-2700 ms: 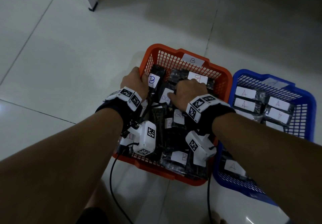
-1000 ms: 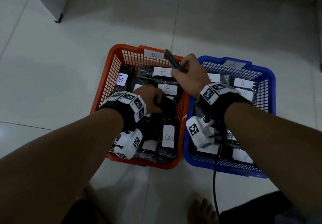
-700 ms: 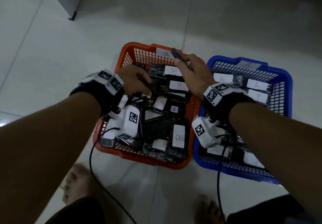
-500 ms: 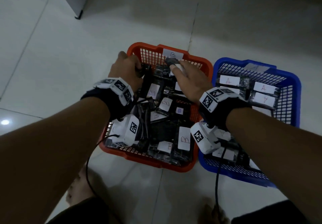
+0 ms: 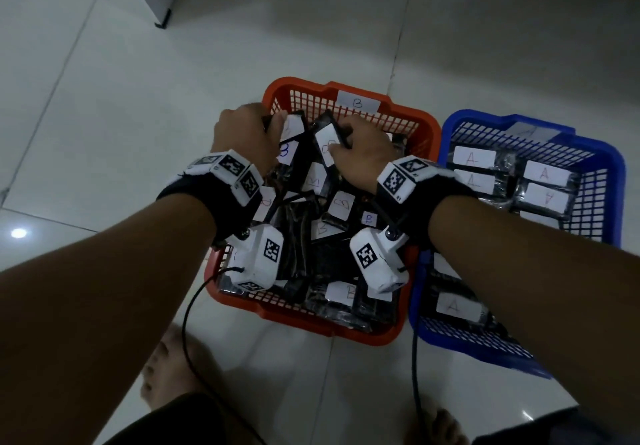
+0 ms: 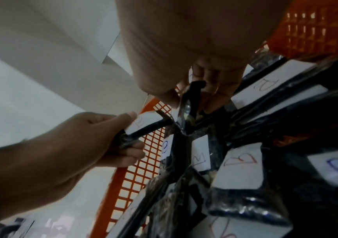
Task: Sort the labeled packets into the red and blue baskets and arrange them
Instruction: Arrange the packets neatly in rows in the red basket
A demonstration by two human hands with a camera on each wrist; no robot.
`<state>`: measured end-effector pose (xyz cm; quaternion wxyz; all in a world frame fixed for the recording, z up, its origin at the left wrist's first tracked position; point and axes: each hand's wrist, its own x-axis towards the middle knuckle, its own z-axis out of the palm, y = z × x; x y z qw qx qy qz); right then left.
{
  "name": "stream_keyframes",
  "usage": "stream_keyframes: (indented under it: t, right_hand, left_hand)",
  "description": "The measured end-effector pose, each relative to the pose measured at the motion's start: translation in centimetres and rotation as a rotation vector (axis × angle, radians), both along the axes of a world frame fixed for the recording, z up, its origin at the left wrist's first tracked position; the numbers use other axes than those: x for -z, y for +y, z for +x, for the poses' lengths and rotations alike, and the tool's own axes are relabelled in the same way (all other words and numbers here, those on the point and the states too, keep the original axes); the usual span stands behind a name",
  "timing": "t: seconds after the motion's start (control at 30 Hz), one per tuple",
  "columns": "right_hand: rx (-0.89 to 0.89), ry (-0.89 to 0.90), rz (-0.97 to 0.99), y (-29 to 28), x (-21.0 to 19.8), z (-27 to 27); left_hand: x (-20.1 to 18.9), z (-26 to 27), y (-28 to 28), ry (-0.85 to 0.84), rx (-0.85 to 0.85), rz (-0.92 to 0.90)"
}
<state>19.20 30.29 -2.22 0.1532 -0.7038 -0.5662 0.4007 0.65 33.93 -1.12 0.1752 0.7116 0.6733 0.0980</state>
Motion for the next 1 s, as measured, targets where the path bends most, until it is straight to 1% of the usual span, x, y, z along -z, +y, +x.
stream_keyframes:
  t: [0.07,0.13,0.2,0.3,0.4,0.43,0.5,0.53,0.7,0.77,0.87,0.93,1.0]
  right_hand:
    - [0.074,0.05,-0.02,-0.1,0.2,-0.3]
    - [0.087,0.06,-0.06,-0.2,0.5,-0.2]
    - [0.115,0.096,-0.098,0.3,0.9,-0.5]
    - [0.212,0.224,-0.098,1.7,0.8,-2.0]
    - [0.194,0.199,-0.104,3.0,0.9,-3.9]
    - [0.186,0.205,-0.14,3.3,1.2,-4.3]
    - [0.189,0.269,-0.223,3.6,2.1,-4.9]
    - [0.188,0.279,-0.221,3.5,2.5,-5.0]
    - [0.126,0.136,-0.066,2.7,2.6,-4.5]
    - [0.159,0.162,-0.114,2.6,2.6,-4.3]
    - [0.213,0.329,-0.242,2.3,2.0,-4.3]
    - [0.288,0.412,-0.258,2.2,1.2,-4.2]
    - [0.406,0.493,-0.244,2.1,0.3,-3.6]
  left_hand:
    - [0.3,0.1,0.0,-0.089,-0.068,-0.073]
    - [0.2,0.3,0.0,-0.183,-0.118,-0.086]
    - [-0.3,0.3,0.1,-0.265,-0.178,-0.034]
    - [-1.2,-0.3,0.3,-0.357,-0.251,0.041]
    - [-1.1,-1.3,0.1,-0.436,-0.287,0.029]
    - [-0.9,-1.5,-0.1,-0.458,-0.296,0.011]
    - [-0.5,-2.1,-0.4,-0.493,-0.314,-0.026]
    - [-0.3,-2.3,-0.4,-0.522,-0.33,-0.04]
    - [-0.2,-2.5,-0.5,-0.649,-0.412,-0.087]
    - [-0.4,-2.2,-0.4,-0.705,-0.435,-0.114]
    - [-0.6,-1.5,-0.3,-0.708,-0.424,-0.135]
    - [-0.8,-1.0,-0.3,-0.683,-0.395,-0.133]
    - [-0.8,-0.6,-0.4,-0.636,-0.359,-0.138]
